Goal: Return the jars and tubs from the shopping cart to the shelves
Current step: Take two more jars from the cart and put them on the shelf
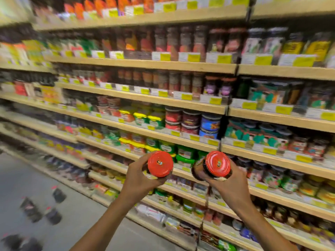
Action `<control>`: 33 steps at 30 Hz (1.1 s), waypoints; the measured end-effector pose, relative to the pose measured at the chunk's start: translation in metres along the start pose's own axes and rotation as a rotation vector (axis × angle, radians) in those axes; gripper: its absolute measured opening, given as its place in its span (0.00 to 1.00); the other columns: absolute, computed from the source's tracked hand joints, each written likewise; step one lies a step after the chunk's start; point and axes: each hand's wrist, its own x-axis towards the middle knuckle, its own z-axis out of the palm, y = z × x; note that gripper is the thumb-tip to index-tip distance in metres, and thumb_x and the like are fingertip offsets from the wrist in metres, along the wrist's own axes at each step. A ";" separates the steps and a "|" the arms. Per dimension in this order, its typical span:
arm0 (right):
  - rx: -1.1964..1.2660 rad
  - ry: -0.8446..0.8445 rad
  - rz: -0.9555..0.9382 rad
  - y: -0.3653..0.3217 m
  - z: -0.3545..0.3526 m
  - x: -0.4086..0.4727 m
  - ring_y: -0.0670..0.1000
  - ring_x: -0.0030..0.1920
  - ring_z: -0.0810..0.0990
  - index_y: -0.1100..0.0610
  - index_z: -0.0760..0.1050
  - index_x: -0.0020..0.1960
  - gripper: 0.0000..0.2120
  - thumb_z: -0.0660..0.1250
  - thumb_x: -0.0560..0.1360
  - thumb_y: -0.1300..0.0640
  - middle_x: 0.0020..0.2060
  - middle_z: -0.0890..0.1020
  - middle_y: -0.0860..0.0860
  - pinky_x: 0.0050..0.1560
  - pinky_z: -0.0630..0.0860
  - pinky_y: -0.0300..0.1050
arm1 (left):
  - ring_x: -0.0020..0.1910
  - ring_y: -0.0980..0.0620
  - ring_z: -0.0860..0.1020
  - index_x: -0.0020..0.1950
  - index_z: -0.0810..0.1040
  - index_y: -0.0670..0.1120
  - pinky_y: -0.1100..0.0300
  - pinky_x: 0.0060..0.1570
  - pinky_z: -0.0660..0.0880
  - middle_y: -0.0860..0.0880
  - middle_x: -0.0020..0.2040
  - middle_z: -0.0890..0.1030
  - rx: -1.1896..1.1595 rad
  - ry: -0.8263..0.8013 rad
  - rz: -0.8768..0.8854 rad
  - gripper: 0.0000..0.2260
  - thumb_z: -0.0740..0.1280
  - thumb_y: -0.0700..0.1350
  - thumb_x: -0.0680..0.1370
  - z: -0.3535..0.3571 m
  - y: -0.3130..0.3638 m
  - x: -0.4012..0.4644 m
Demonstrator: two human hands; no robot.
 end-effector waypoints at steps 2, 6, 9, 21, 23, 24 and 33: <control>0.009 -0.031 -0.016 -0.009 0.026 0.007 0.27 0.49 0.77 0.34 0.70 0.56 0.28 0.79 0.61 0.42 0.50 0.79 0.33 0.46 0.71 0.21 | 0.58 0.62 0.79 0.63 0.76 0.61 0.66 0.52 0.78 0.62 0.58 0.81 0.004 0.042 -0.021 0.31 0.84 0.50 0.63 -0.025 -0.011 0.002; -0.008 -0.086 -0.039 -0.021 0.066 0.021 0.27 0.49 0.77 0.33 0.70 0.56 0.29 0.78 0.59 0.38 0.50 0.79 0.32 0.46 0.73 0.26 | 0.59 0.58 0.80 0.65 0.77 0.56 0.60 0.55 0.80 0.58 0.59 0.82 0.007 0.100 -0.064 0.32 0.84 0.50 0.63 -0.062 -0.031 0.009; -0.004 -0.119 -0.036 -0.024 0.090 0.040 0.27 0.49 0.77 0.36 0.72 0.58 0.30 0.78 0.59 0.38 0.51 0.80 0.34 0.45 0.72 0.23 | 0.58 0.58 0.80 0.64 0.78 0.55 0.60 0.54 0.80 0.57 0.58 0.83 0.004 0.137 -0.077 0.31 0.84 0.48 0.63 -0.082 -0.042 0.018; 0.036 -0.193 -0.147 -0.032 0.202 0.164 0.29 0.50 0.77 0.43 0.73 0.60 0.30 0.81 0.61 0.43 0.51 0.81 0.38 0.45 0.72 0.22 | 0.55 0.59 0.82 0.61 0.79 0.56 0.67 0.51 0.78 0.60 0.54 0.84 0.036 0.175 -0.074 0.30 0.84 0.50 0.61 -0.149 -0.099 0.115; 0.052 -0.172 -0.163 -0.035 0.221 0.190 0.29 0.49 0.77 0.39 0.73 0.56 0.28 0.81 0.61 0.45 0.50 0.81 0.38 0.45 0.71 0.22 | 0.54 0.60 0.82 0.59 0.79 0.56 0.69 0.50 0.77 0.61 0.53 0.84 0.032 0.171 -0.065 0.29 0.83 0.47 0.61 -0.161 -0.107 0.142; 0.053 -0.157 -0.174 -0.036 0.231 0.204 0.29 0.50 0.77 0.39 0.73 0.56 0.28 0.82 0.61 0.45 0.50 0.81 0.37 0.45 0.71 0.22 | 0.55 0.60 0.82 0.60 0.79 0.56 0.69 0.50 0.76 0.61 0.54 0.84 0.036 0.165 -0.055 0.29 0.84 0.46 0.61 -0.167 -0.112 0.156; 0.060 -0.093 -0.251 -0.046 0.303 0.284 0.33 0.52 0.79 0.45 0.76 0.62 0.33 0.80 0.60 0.38 0.51 0.81 0.35 0.50 0.73 0.25 | 0.55 0.61 0.81 0.60 0.79 0.57 0.68 0.52 0.77 0.62 0.54 0.83 0.000 0.193 0.004 0.31 0.81 0.56 0.58 -0.205 -0.162 0.250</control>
